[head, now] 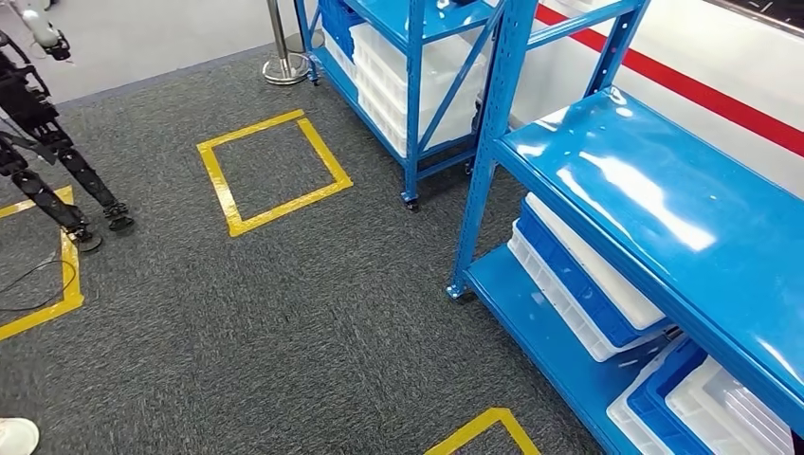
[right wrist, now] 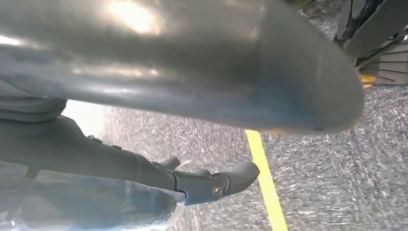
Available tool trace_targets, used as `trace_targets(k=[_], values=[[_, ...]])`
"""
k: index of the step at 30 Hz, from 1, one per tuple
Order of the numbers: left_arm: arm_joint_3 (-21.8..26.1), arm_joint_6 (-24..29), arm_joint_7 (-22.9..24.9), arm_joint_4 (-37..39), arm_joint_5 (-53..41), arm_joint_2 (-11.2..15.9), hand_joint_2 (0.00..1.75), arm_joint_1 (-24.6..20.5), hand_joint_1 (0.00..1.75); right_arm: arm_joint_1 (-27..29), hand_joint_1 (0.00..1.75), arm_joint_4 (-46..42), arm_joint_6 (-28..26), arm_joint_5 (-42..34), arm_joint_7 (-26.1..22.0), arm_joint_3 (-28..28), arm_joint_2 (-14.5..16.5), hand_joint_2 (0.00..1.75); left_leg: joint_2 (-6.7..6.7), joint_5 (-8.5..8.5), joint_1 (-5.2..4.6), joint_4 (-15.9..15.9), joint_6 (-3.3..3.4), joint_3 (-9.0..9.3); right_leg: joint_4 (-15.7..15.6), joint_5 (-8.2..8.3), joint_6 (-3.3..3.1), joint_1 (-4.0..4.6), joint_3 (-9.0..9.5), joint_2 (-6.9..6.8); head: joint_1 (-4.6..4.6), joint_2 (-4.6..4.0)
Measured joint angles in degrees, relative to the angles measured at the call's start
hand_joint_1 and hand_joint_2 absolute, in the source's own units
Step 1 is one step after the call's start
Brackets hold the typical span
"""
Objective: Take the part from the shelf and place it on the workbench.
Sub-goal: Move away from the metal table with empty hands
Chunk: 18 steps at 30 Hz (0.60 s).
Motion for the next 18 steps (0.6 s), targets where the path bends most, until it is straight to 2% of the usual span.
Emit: trace_targets(k=[1,3,5,6,8,9,10,11,12,13,14,15,16,17,18], values=[[0.00,-0.03,0.03,0.00,-0.12,0.03,0.00,0.00,0.00,-0.05,0.00,0.00,0.01,-0.01,0.00,0.00,0.08,0.00,-1.30,1.61,0.02,-3.61,0.17,1.51,0.11,-0.01,0.10,0.17,-0.02,0.66,0.02,0.00],[-0.01,-0.08,0.06,0.00,-0.34,0.10,0.00,-0.04,0.00,-0.17,0.00,0.00,0.00,-0.01,0.00,0.00,0.25,0.00,-2.86,2.79,-0.19,-7.38,0.40,3.03,0.19,0.17,0.64,0.22,-0.42,1.79,0.04,0.01],[-0.01,-0.14,0.05,-0.01,-0.39,0.10,0.00,-0.11,0.00,-0.08,0.00,0.00,0.00,0.00,-0.02,0.00,0.32,0.00,-1.90,3.00,-0.60,-7.92,0.83,3.13,0.05,0.55,1.53,0.08,-1.04,2.89,0.06,0.00],[-0.01,-0.17,0.01,-0.02,-0.39,0.07,0.00,-0.17,0.00,0.02,0.00,0.00,0.01,-0.01,-0.06,0.00,0.31,0.00,-1.25,3.32,-0.67,-8.32,1.19,3.26,0.32,0.52,1.82,0.05,-1.41,2.48,0.06,-0.01],[0.00,-0.22,-0.09,-0.03,-0.42,0.03,0.00,-0.16,0.00,0.05,0.00,0.00,0.01,-0.14,-0.16,0.00,0.28,0.00,0.30,3.95,-0.61,-9.20,1.95,3.50,3.47,-1.05,1.84,0.16,-3.36,-0.28,0.28,0.00],[0.00,-0.24,-0.12,-0.04,-0.43,0.04,0.00,-0.13,0.00,-0.02,0.00,0.00,0.01,-0.22,-0.21,-0.01,0.29,0.00,1.16,4.09,-0.65,-9.40,2.14,3.54,6.71,-2.56,1.61,0.05,-5.02,-2.07,0.42,0.00],[0.00,-0.26,-0.12,-0.03,-0.44,0.06,0.00,-0.09,0.00,-0.09,0.00,0.00,0.01,-0.30,-0.24,-0.01,0.29,0.00,2.06,4.10,-0.73,-9.43,2.28,3.47,10.48,-4.15,1.48,-0.03,-7.00,-3.07,0.55,0.00],[0.00,-0.30,-0.12,-0.03,-0.46,0.07,0.00,-0.08,0.00,-0.13,0.00,0.00,0.02,-0.35,-0.25,-0.02,0.31,0.00,2.98,4.09,-0.79,-9.43,2.30,3.39,13.83,-5.31,1.54,-0.21,-8.69,-3.51,0.63,0.00],[0.00,-0.33,-0.12,-0.02,-0.50,0.08,0.00,-0.08,0.00,-0.11,0.00,0.00,0.03,-0.35,-0.24,-0.02,0.32,0.00,3.83,4.07,-0.81,-9.42,2.28,3.33,15.62,-5.71,1.83,-0.40,-9.51,-3.72,0.63,0.00],[0.00,-0.35,-0.12,-0.02,-0.54,0.07,0.00,-0.09,0.00,-0.04,0.00,0.00,0.04,-0.34,-0.23,-0.03,0.32,0.00,4.63,4.02,-0.78,-9.41,2.20,3.30,15.26,-5.28,2.34,-0.62,-9.16,-3.96,0.65,-0.01],[0.00,-0.36,-0.10,-0.02,-0.57,0.07,0.00,-0.10,0.00,0.04,0.00,0.00,0.06,-0.26,-0.21,-0.03,0.31,0.00,5.36,3.95,-0.71,-9.39,2.06,3.33,12.75,-4.21,2.97,-0.87,-7.63,-4.43,0.65,-0.01],[0.00,-0.36,-0.03,-0.03,-0.59,0.06,0.00,-0.12,0.00,0.07,0.00,0.00,0.08,-0.15,-0.17,-0.04,0.29,0.00,6.03,3.82,-0.70,-9.33,1.80,3.46,8.72,-2.87,3.57,-1.12,-5.23,-5.67,0.66,0.00],[0.00,-0.34,0.04,-0.04,-0.59,0.08,0.00,-0.14,0.00,0.00,0.00,0.00,0.11,-0.03,-0.13,-0.04,0.36,0.00,6.67,3.58,-0.80,-9.23,1.40,3.59,4.84,-1.80,3.88,-1.18,-2.94,-7.34,0.73,0.01],[0.00,-0.31,0.12,-0.05,-0.62,0.10,0.00,-0.17,0.00,-0.12,0.00,-0.01,0.13,0.08,-0.08,-0.04,0.40,0.00,7.25,3.32,-0.94,-9.14,0.95,3.80,2.01,-1.09,3.81,-1.13,-1.22,-8.59,0.67,0.01],[0.00,-0.27,0.18,-0.07,-0.67,0.13,0.00,-0.23,0.00,-0.24,0.00,-0.01,0.15,0.14,-0.03,-0.04,0.49,0.00,7.80,3.07,-1.09,-9.10,0.50,4.07,0.47,-0.82,3.46,-1.01,-0.28,-9.41,0.50,0.00]])
